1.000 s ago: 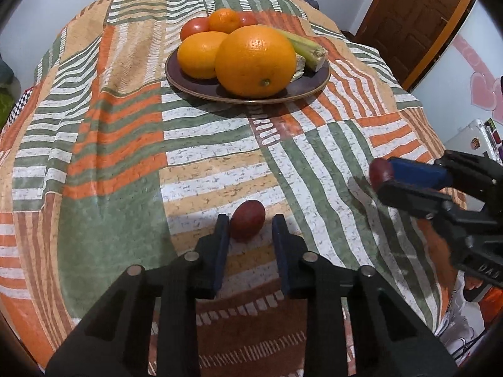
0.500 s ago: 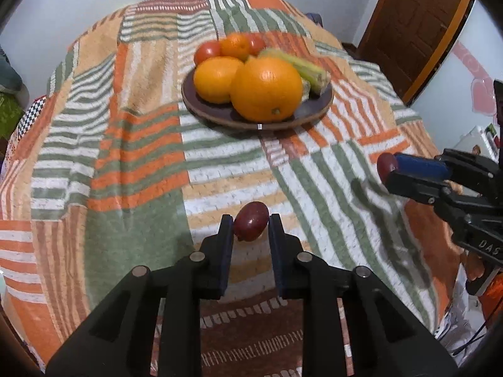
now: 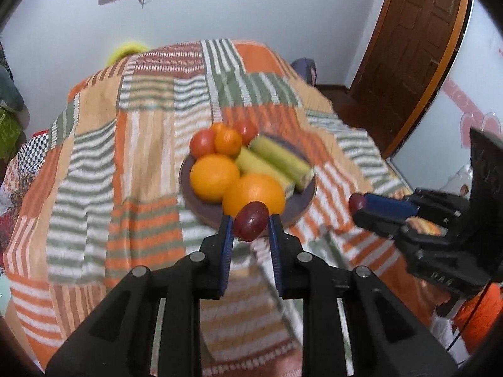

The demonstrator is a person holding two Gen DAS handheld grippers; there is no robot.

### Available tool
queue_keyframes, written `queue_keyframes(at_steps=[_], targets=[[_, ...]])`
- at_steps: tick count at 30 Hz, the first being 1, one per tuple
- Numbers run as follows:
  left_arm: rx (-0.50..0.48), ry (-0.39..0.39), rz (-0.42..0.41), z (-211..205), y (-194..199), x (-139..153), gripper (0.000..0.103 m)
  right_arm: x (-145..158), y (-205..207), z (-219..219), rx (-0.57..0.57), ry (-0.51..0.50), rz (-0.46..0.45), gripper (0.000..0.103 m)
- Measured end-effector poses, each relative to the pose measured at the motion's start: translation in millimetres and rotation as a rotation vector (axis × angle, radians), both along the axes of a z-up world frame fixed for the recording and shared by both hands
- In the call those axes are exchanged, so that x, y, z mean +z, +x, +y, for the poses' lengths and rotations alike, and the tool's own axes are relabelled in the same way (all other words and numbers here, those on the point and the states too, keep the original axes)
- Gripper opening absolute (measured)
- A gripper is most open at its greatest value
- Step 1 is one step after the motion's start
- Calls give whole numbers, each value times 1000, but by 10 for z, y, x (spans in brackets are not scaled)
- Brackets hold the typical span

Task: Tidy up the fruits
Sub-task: 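Lower both dark red dates onto the plate and open both tools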

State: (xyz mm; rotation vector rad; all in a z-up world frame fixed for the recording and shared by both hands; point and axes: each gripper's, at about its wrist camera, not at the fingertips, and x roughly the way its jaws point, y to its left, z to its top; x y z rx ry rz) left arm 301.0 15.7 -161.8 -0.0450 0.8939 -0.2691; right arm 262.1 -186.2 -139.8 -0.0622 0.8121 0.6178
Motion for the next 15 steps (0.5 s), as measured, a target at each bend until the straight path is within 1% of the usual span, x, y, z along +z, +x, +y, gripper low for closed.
queue_keyframes(at_steps=[6,10,15], targets=[[-9,-28,-21,-108,276,43,22,-10,216,60,11,-11,-19,22],[-19,-23,-19,-185,408,-15,22,-14,350,106,21,-16,-34,22],[-23,-39,-3,-239,616,-111,22,-44,537,151,24,-15,-42,22]])
